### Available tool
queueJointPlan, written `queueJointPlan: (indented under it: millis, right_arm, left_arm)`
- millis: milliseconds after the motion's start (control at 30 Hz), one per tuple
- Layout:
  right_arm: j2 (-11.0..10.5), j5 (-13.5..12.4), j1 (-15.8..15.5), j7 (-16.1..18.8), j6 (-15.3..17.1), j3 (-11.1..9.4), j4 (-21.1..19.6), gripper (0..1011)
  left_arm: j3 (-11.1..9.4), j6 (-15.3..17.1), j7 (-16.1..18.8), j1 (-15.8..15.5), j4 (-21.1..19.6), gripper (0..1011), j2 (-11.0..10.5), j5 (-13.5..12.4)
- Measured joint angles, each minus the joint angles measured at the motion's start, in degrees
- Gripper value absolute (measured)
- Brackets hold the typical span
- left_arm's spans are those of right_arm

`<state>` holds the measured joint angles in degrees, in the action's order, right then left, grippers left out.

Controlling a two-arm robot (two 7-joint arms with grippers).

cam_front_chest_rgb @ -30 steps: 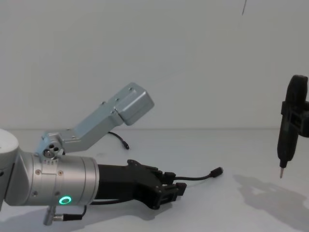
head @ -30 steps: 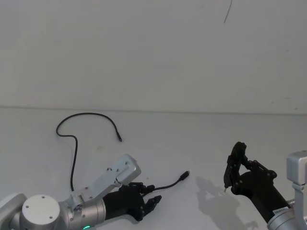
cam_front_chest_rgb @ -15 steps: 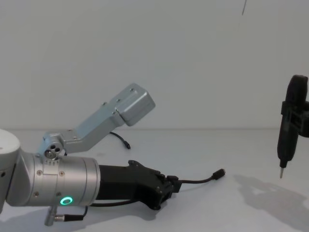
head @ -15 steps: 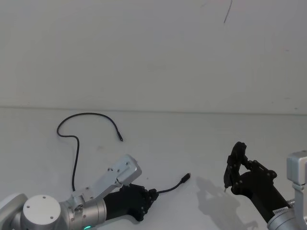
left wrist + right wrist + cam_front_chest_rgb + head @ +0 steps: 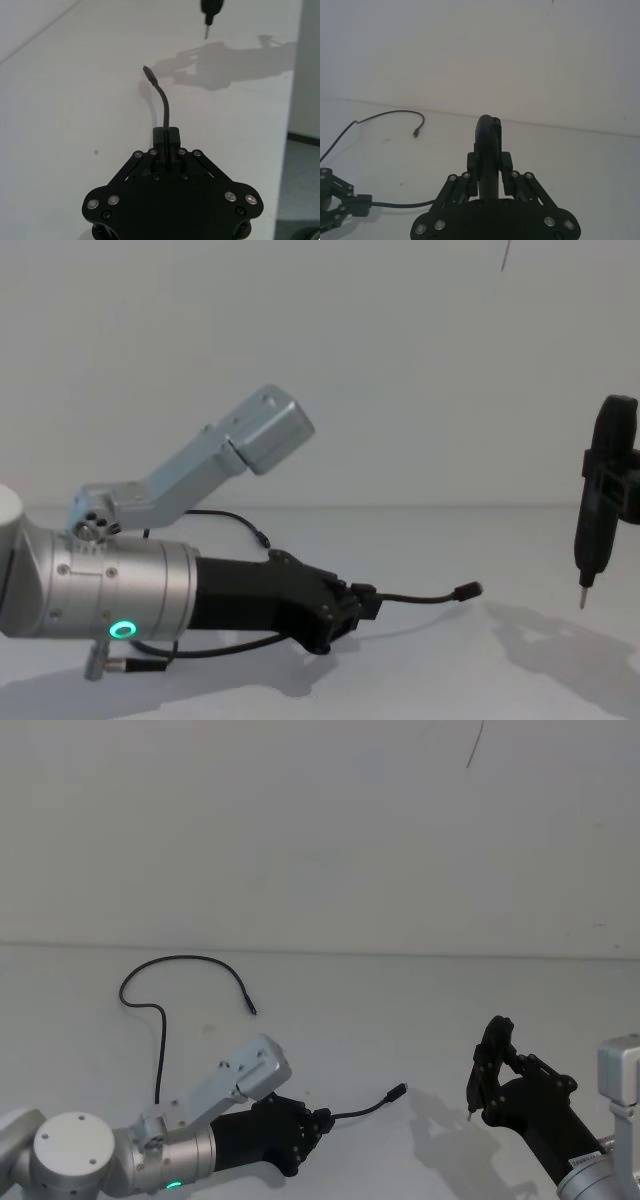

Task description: Pick up the data cable with the one hand.

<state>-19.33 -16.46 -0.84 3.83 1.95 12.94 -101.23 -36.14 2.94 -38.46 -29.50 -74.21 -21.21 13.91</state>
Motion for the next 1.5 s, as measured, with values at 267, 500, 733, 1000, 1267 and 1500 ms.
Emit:
queueJointPlan:
  millis: [267, 500, 733, 1000, 1267, 1500]
  right_arm:
    - [0.0, 0.0, 0.0, 0.0, 0.0, 0.0, 0.0, 269]
    - [0.0, 0.0, 0.0, 0.0, 0.0, 0.0, 0.0, 269]
    - [0.0, 0.0, 0.0, 0.0, 0.0, 0.0, 0.0, 269]
    - [0.0, 0.0, 0.0, 0.0, 0.0, 0.0, 0.0, 269]
    - [0.0, 0.0, 0.0, 0.0, 0.0, 0.0, 0.0, 269]
    - [0.0, 0.0, 0.0, 0.0, 0.0, 0.0, 0.0, 269]
  left_arm:
    - [-0.1, -0.5, -5.2, -1.1, -2.7, 51, -2.8, 1.8]
    - [0.5, -0.5, -10.1, -1.3, -6.6, 51, -7.3, 4.0]
    - [1.1, -0.1, -12.3, -0.6, -9.6, 50, -10.7, 5.3]
    - [1.6, 0.0, -13.1, 0.1, -11.7, 51, -13.1, 6.2]
    - [1.9, 0.0, -12.6, 0.8, -12.8, 51, -14.0, 6.8]
    - [2.0, 0.0, -12.1, 1.1, -13.2, 50, -14.3, 7.1]
